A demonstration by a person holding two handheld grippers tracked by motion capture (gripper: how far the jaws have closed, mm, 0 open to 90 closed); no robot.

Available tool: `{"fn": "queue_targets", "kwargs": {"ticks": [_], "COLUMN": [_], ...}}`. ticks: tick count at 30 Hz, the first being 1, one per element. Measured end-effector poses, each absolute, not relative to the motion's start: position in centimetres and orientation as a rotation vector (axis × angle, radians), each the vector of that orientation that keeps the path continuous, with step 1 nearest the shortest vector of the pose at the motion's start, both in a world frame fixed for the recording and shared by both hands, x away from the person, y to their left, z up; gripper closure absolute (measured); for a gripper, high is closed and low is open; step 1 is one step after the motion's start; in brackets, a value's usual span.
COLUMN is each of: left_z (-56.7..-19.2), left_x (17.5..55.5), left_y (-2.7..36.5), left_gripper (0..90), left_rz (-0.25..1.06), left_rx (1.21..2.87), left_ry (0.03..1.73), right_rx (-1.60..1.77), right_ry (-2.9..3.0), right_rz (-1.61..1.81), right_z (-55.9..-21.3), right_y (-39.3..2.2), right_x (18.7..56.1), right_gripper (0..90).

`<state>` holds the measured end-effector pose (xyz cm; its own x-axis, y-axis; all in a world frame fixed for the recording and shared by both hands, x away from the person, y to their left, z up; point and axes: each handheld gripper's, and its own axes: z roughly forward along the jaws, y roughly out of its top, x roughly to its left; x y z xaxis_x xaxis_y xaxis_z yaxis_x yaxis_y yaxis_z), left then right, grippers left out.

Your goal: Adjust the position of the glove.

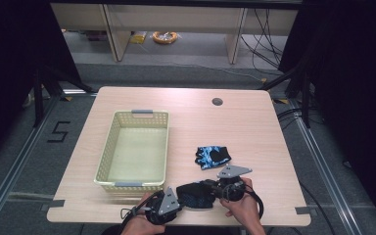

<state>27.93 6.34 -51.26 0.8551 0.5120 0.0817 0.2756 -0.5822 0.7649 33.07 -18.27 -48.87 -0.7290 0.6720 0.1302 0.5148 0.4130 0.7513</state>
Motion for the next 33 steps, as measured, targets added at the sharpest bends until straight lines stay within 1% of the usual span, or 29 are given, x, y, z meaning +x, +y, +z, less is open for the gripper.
{"fn": "queue_targets", "kwargs": {"ticks": [2,4,5,6,9,10,11,17,26,29,30,31,32,33], "left_z": [-50.2,-49.8,-49.6,-49.6,-49.8,-50.1,-50.1,-51.1,-51.6,-51.7,-51.5,-51.4,-51.2,-51.0], "left_x": [27.7,27.7,27.8,27.7,28.0,28.0,28.2,29.0,29.2,29.1,29.1,28.9,28.8,28.6], "left_y": [6.2,6.1,6.1,5.8,5.2,4.9,4.7,3.9,3.9,3.9,4.0,4.0,4.2,4.2], "left_gripper": [81.3,81.3,81.4,81.4,81.3,81.3,81.3,81.1,78.2,72.6,69.1,62.5,60.0,53.3], "left_rz": [0.384,0.397,0.407,0.392,0.386,0.369,0.367,0.36,0.356,0.334,0.333,0.318,0.323,0.316], "left_rx": [2.207,2.203,2.208,2.186,2.195,2.194,2.217,2.23,2.235,2.231,2.244,2.233,2.234,2.23], "left_ry": [0.542,0.54,0.513,0.536,0.516,0.529,0.513,0.53,0.543,0.547,0.542,0.554,0.553,0.551], "right_rx": [1.049,1.06,1.063,1.072,1.082,1.111,1.11,1.116,1.124,1.126,1.118,1.126,1.121,1.114], "right_ry": [2.464,2.455,2.441,2.43,2.42,2.412,2.414,2.439,2.456,2.464,2.457,2.45,2.449,2.423], "right_rz": [1.207,1.216,1.227,1.233,1.248,1.24,1.226,1.17,1.085,1.044,1.042,1.043,1.049,1.051], "right_z": [-48.3,-48.1,-47.9,-47.7,-47.4,-47.5,-47.6,-48.5,-49.6,-49.9,-49.9,-49.9,-49.9,-49.6], "right_y": [-18.6,-18.8,-19.2,-19.5,-20.4,-20.6,-20.7,-20.9,-20.8,-20.9,-20.9,-21.0,-21.0,-21.2], "right_x": [32.6,32.5,32.3,32.1,31.8,31.7,31.9,32.7,33.5,33.6,33.6,33.5,33.4,33.4], "right_gripper": [85.7,85.7,85.7,85.7,85.6,85.6,85.6,85.4,83.2,78.7,75.7,72.9,70.8,60.9]}}
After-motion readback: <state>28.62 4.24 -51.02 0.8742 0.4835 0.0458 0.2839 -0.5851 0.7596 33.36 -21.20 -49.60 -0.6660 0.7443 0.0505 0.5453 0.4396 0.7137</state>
